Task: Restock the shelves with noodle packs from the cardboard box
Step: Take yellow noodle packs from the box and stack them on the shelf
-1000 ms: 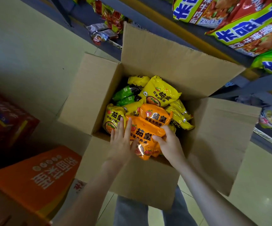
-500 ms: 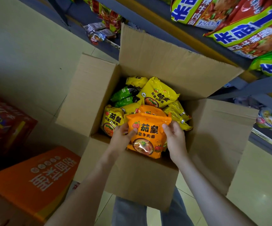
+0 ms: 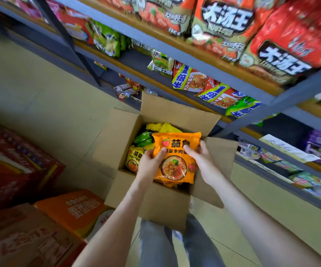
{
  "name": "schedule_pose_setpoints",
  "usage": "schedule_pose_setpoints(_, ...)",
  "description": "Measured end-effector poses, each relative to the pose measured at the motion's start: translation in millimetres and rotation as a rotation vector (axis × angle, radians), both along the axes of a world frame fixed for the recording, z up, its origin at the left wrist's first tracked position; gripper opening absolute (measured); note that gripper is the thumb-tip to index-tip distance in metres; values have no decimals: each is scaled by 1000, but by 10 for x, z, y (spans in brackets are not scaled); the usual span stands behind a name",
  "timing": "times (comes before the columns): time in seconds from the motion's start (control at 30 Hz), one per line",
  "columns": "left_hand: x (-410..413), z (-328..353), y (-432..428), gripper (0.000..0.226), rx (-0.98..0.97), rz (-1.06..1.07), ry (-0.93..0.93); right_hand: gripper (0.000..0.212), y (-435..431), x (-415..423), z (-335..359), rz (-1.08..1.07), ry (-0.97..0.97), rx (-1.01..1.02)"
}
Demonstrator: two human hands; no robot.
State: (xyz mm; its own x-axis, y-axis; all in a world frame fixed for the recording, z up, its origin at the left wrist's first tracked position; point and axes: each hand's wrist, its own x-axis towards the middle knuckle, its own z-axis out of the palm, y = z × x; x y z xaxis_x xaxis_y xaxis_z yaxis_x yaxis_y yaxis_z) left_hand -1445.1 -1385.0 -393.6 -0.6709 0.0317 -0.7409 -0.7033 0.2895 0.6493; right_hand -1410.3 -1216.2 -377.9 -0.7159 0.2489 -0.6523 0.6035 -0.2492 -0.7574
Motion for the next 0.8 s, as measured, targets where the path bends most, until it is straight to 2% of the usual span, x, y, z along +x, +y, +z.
schedule_pose_setpoints(0.1, 18, 511, 73, 64, -11, -30, 29, 51, 55, 130, 533, 61, -23, -34)
schedule_pose_setpoints(0.3, -41, 1392, 149, 61, 153, -179, 28, 54, 185, 269, 1422, -11, -5, 89)
schedule_pose_setpoints(0.4, -87, 1816, 183, 51, 264, -276, 36, 58, 248, 291, 1787, -55, 44, 129)
schedule_pose_setpoints(0.53, -117, 2201, 282, 47, 397, -422, 70, 57, 330, 352, 2171, -125, 131, 109)
schedule_pose_setpoints(0.63, -142, 2443, 452, 59, 447, -483, 118, 46, 420, 464, 2393, -199, 201, 96)
schedule_pose_setpoints(0.77, -84, 2750, 739, 65, 472, -575, 172, 67, 629, 650, 2657, -253, 276, 140)
schedule_pose_setpoints(0.8, -50, 2817, 819, 63, 476, -598, 190, 65, 696, 702, 2735, -257, 302, 146)
